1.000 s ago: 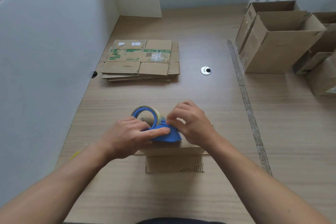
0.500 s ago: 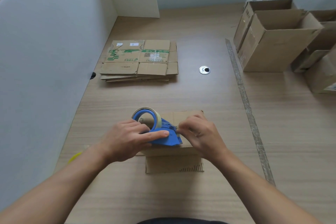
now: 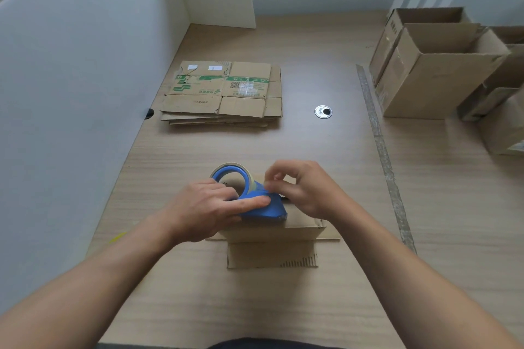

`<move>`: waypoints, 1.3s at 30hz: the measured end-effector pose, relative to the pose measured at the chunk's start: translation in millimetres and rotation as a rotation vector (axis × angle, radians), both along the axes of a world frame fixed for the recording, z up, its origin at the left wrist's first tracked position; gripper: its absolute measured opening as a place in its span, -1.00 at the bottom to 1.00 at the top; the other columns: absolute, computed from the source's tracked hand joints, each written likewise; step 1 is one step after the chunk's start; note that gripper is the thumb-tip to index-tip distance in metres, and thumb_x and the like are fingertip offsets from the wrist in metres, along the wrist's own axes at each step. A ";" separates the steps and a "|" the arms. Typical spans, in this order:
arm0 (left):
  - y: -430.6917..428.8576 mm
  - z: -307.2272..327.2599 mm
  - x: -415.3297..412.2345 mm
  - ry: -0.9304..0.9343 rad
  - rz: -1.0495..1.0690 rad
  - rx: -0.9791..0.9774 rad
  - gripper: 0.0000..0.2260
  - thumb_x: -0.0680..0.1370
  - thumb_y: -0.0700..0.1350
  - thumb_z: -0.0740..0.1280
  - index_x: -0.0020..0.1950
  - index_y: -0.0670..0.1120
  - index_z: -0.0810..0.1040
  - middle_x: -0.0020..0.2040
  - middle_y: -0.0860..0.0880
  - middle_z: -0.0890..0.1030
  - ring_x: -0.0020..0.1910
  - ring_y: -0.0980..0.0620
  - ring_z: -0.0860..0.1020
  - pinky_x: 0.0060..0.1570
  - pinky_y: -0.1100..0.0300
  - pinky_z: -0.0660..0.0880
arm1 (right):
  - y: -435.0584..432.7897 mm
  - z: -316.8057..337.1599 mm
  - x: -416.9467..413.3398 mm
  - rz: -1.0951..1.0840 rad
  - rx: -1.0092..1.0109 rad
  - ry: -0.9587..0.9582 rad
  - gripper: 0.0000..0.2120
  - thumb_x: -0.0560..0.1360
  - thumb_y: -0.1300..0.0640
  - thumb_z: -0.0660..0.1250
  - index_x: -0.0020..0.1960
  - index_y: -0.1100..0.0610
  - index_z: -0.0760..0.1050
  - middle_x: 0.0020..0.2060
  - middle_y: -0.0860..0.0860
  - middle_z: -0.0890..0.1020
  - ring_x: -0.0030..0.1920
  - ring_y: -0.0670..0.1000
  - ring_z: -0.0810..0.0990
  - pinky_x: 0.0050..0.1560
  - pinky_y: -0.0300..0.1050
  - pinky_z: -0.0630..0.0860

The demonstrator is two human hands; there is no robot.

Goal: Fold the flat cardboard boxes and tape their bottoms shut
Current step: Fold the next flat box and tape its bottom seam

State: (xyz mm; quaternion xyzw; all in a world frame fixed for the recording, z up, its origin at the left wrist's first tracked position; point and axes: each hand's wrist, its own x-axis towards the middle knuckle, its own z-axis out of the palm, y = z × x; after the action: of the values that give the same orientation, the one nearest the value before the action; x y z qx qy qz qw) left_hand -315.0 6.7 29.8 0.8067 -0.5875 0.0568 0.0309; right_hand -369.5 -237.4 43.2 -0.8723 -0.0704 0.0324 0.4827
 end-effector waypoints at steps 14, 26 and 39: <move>-11.0 8.3 -4.4 0.149 0.061 0.028 -0.48 0.53 0.08 0.20 0.51 0.18 0.25 -0.29 0.10 0.48 -0.39 0.04 0.47 -0.36 0.29 0.33 | -32.6 -38.4 -53.8 -0.353 0.031 -0.028 -0.78 0.47 0.15 0.49 -0.24 -0.13 0.57 -0.32 -0.18 0.61 -0.15 -0.18 0.55 -0.13 -0.41 0.38; -41.0 23.1 -0.1 0.286 0.245 0.138 -0.35 0.44 0.22 0.13 0.42 0.56 -0.14 -0.22 0.13 0.36 -0.31 0.02 0.31 -0.36 0.27 0.19 | -53.3 -61.1 -40.6 -0.783 0.739 0.481 -0.82 0.55 0.28 0.33 -0.21 0.12 0.49 -0.24 0.06 0.51 -0.19 -0.04 0.49 -0.25 -0.05 0.61; -56.9 29.4 8.8 0.427 0.324 0.219 -0.34 0.44 0.17 0.22 0.39 0.60 -0.07 -0.35 0.20 0.42 -0.32 0.18 0.43 -0.31 0.20 0.34 | -55.7 -84.4 -38.2 -0.875 0.804 0.606 -0.82 0.58 0.31 0.31 -0.18 0.14 0.47 -0.29 0.05 0.53 -0.25 -0.04 0.50 -0.30 -0.05 0.59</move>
State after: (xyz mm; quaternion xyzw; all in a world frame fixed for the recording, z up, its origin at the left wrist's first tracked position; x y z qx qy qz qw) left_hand -306.2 -50.1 59.2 0.8823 -0.4337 -0.1739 0.0572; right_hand -407.7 -293.1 -41.2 -0.5248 0.4224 0.0485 0.7375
